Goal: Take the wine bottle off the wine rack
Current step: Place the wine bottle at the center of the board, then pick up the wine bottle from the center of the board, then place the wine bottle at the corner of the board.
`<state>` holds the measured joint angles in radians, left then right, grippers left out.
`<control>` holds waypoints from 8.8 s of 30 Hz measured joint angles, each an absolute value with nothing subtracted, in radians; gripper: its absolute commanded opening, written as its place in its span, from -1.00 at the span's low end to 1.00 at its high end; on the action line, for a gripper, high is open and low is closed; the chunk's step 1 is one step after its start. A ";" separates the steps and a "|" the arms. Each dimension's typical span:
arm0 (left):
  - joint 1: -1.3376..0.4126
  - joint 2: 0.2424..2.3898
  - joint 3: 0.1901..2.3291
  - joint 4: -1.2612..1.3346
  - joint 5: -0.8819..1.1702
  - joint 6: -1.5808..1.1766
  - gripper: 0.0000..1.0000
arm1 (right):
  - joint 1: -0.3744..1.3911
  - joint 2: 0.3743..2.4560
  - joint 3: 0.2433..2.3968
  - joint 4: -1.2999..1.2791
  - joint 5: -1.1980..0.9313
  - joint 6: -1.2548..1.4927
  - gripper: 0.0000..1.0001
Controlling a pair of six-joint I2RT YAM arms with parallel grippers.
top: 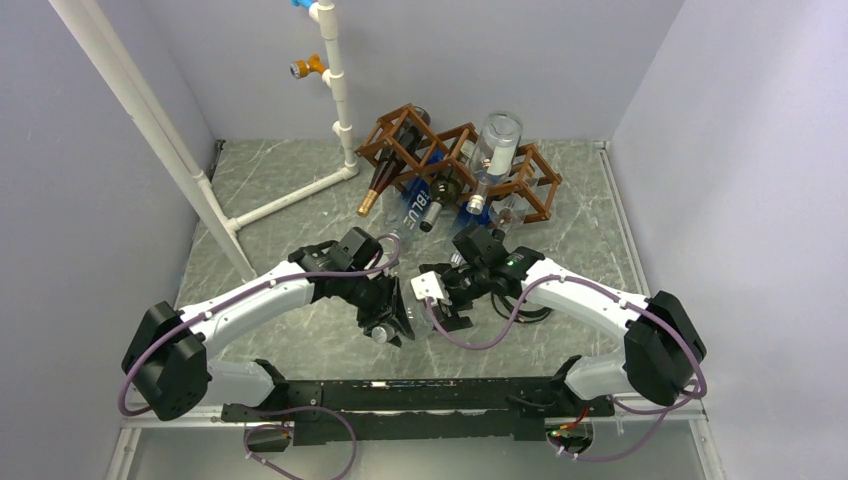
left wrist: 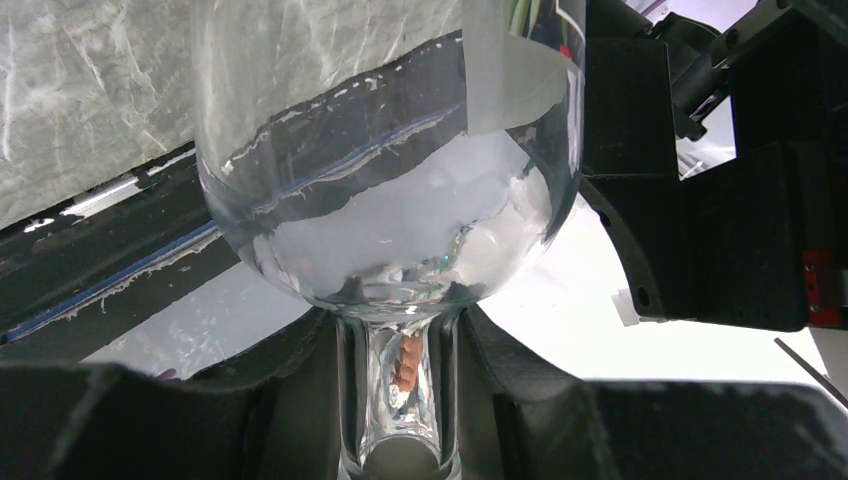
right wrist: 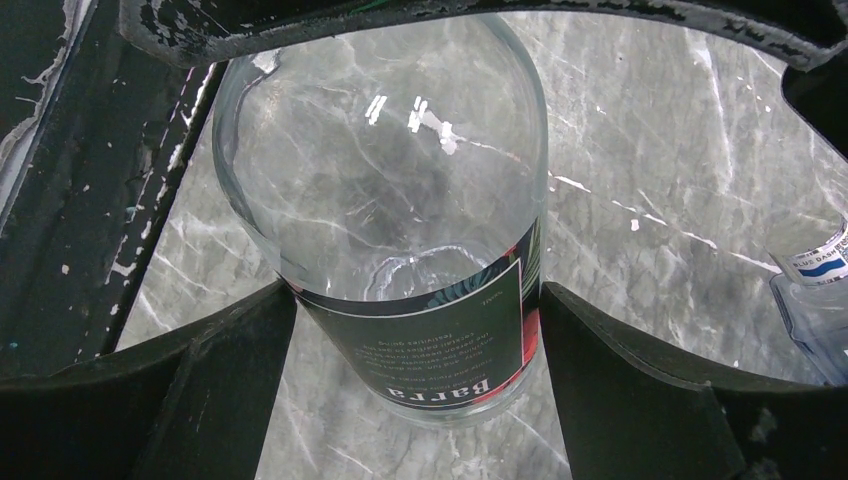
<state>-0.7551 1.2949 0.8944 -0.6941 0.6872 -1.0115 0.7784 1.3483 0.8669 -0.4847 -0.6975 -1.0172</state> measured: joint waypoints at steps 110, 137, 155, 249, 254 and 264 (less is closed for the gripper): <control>-0.605 0.356 0.591 -0.434 0.137 -0.168 0.99 | 0.818 1.615 1.514 -1.073 -0.863 -1.053 0.47; -0.605 0.364 0.591 -0.439 0.133 -0.168 0.99 | 0.817 1.608 1.514 -1.122 -0.840 -1.106 -1.00; -0.605 0.364 0.596 -0.439 0.116 -0.168 0.99 | 0.497 1.366 1.457 -1.348 -0.830 -1.229 -1.00; -0.386 0.429 0.623 -0.408 0.356 -0.178 0.99 | -0.179 2.019 1.822 -0.256 -0.077 0.000 -0.53; -0.383 0.429 0.623 -0.408 0.362 -0.178 0.99 | -0.179 2.019 1.822 -0.257 -0.093 0.000 0.05; -0.383 0.429 0.623 -0.408 0.369 -0.178 0.99 | -0.179 1.959 1.808 -0.174 -0.144 -0.015 0.83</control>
<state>-0.3828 0.4290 0.6231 -0.4080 0.3695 -0.1783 -0.1791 1.9587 1.8076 -0.1738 -0.1436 -0.0151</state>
